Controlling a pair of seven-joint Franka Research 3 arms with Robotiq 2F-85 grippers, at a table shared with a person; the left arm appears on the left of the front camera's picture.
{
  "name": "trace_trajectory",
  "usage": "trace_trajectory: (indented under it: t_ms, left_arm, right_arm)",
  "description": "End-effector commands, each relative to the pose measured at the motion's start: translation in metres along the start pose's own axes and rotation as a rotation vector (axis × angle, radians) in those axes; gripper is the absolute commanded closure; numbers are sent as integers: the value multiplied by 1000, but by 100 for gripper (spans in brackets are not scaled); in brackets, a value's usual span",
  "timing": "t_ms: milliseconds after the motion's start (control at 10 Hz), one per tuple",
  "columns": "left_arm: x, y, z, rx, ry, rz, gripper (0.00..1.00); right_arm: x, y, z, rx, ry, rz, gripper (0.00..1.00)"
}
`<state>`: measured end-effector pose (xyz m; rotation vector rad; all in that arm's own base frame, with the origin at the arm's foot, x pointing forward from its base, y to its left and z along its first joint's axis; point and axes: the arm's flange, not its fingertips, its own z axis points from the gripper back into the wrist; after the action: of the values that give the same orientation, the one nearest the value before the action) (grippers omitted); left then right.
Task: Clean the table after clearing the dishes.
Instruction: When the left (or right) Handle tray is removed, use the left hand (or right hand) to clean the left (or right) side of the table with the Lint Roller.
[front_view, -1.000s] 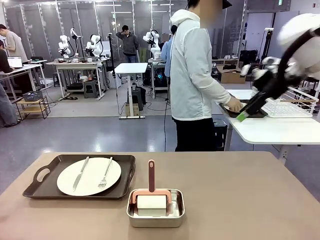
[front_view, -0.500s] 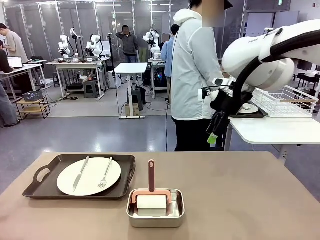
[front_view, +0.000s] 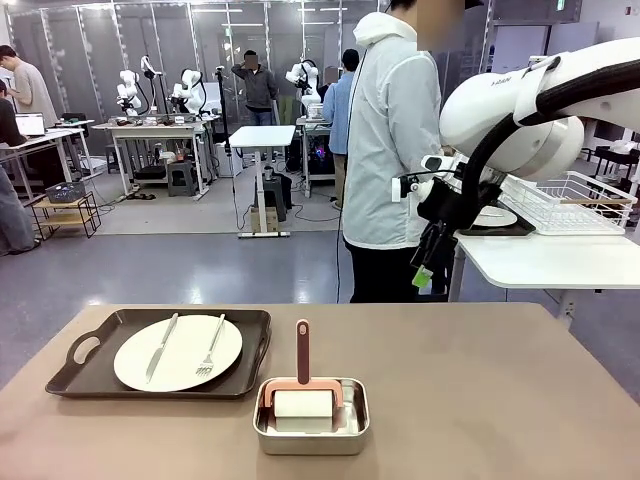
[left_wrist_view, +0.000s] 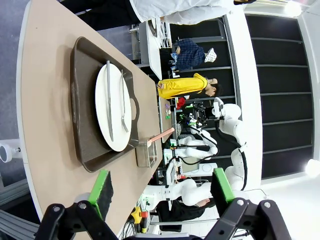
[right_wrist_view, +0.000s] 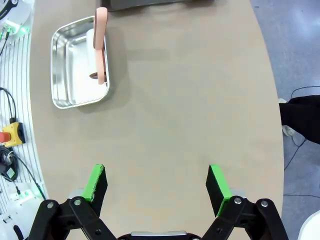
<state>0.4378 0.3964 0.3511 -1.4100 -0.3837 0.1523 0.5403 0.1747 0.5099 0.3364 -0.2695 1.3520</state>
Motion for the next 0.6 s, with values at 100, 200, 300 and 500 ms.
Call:
trace_trajectory:
  t_ms: [100, 200, 300, 500]
  left_arm:
    - [-1, -1, 2, 3, -4, -4, 0]
    - [-1, -1, 2, 3, -4, -4, 0]
    - [-1, -1, 2, 3, -4, -4, 0]
    - [-1, -1, 2, 3, -4, -4, 0]
  right_arm:
    - [0, 0, 0, 0, 0, 0, 0]
    - [21, -4, 11, -68, -32, 95, 0]
    - [48, -12, 16, -39, 50, 151, 0]
    - [104, -23, 13, 29, 193, 247, 0]
